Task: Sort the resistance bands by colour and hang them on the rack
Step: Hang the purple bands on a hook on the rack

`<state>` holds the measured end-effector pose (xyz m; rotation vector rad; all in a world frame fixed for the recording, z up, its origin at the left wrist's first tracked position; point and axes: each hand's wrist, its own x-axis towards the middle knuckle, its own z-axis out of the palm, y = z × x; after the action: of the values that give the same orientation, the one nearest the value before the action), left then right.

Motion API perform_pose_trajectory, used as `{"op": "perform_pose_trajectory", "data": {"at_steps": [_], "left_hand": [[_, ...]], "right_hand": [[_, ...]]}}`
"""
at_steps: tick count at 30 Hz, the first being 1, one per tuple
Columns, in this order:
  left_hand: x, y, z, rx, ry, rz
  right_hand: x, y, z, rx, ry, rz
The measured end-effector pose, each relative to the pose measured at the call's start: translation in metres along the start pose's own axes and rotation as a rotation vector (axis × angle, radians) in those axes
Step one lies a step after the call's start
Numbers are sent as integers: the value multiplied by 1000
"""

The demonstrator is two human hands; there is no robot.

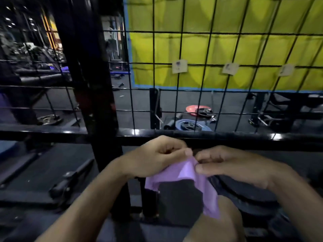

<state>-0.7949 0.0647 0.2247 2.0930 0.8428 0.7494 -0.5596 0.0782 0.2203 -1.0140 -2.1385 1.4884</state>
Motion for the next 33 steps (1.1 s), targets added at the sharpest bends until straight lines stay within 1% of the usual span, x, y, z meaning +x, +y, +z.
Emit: {"op": "perform_pose_trajectory", "data": {"at_steps": [3,5,7,9,13,18,22,26,30,33], "left_hand": [[-8,-12,-31,40,63,-16],[-7,-17,-50,30,135,-37],[-4,-18,-67,6,228,-50],[3,-18,-83,27,307,-44],[20,-27,-106,80,400,-23],[27,-44,-112,9,388,-34],[31,-49,-113,-27,374,-14],[33,-51,-114,-28,358,-10],[35,-53,-120,29,363,-76],[35,-55,-120,102,403,-132]], "right_hand": [[26,-13,7,30,42,-54],[44,-30,3,91,87,-83],[63,-50,-6,101,161,-82],[81,-72,-12,37,262,-64],[108,-97,-15,-177,436,-51],[119,-94,-7,-338,565,-20],[116,-94,-7,-402,552,16],[118,-90,-11,-295,523,13],[124,-86,-11,-197,521,16],[134,-78,-8,-57,507,21]]}}
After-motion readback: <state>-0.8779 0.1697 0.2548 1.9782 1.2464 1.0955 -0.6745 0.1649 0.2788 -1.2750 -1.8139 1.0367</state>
